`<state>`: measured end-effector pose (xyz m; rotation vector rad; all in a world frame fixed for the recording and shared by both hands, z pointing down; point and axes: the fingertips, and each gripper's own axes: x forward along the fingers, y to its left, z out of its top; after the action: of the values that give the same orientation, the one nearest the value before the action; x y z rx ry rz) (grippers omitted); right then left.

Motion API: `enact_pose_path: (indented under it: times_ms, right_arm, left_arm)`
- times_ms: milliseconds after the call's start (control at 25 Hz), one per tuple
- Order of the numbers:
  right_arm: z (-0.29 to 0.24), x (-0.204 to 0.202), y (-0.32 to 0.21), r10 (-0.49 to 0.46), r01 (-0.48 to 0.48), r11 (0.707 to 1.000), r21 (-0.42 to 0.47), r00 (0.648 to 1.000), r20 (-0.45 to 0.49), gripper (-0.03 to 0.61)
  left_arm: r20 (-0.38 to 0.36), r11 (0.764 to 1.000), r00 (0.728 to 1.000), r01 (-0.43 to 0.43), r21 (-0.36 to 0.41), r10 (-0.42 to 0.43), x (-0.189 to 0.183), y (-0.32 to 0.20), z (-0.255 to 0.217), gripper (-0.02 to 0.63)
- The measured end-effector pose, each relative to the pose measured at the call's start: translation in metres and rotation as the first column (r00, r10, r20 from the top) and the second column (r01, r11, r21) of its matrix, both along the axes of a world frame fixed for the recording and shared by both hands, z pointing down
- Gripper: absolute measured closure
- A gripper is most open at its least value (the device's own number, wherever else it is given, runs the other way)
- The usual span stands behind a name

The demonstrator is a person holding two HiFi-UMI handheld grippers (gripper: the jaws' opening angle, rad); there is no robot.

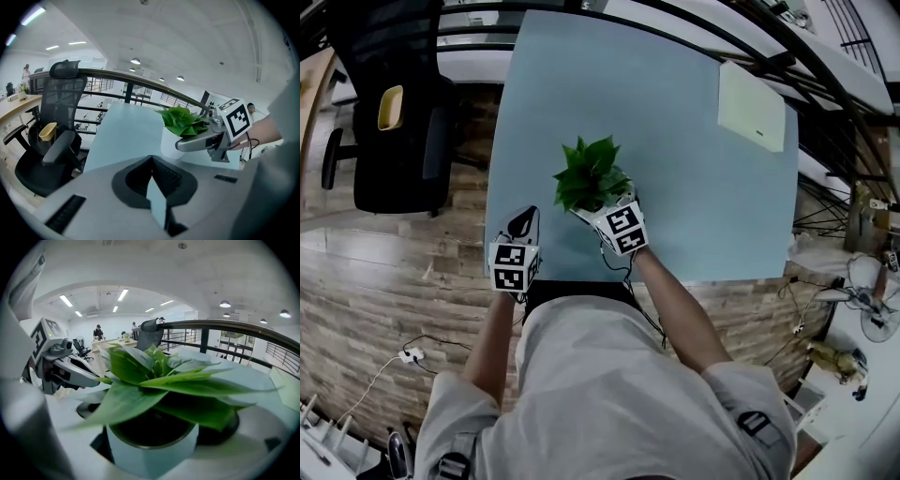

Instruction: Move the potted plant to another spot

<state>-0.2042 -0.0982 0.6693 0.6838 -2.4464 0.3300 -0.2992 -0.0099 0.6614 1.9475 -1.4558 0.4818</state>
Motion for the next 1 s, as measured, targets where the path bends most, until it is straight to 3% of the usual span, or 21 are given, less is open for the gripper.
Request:
enact_pose_path:
  times_ms: [360,560,800,1000]
  right_arm:
    - [-0.016,0.005,0.001,0.085,-0.085,0.996,0.013,0.996,0.032,0.026]
    - [-0.049,0.007,-0.018,0.115,-0.121,0.99,0.077,0.99,0.086,0.026]
    - [-0.094,0.026,-0.042,0.159,-0.182,0.973,0.143,0.974,0.159,0.026]
    - [-0.14,0.045,-0.065,0.22,-0.272,0.942,0.196,0.943,0.25,0.026]
  left_arm:
    - [-0.002,0.996,0.996,-0.085,0.032,0.086,0.004,-0.004,-0.013,0.601]
    - [0.01,0.989,0.992,-0.127,0.075,0.126,0.016,-0.024,-0.029,0.601]
    - [0.004,0.981,0.991,-0.134,0.142,0.135,0.044,-0.051,-0.058,0.601]
    - [0.01,0.971,0.99,-0.14,0.195,0.141,0.057,-0.068,-0.082,0.601]
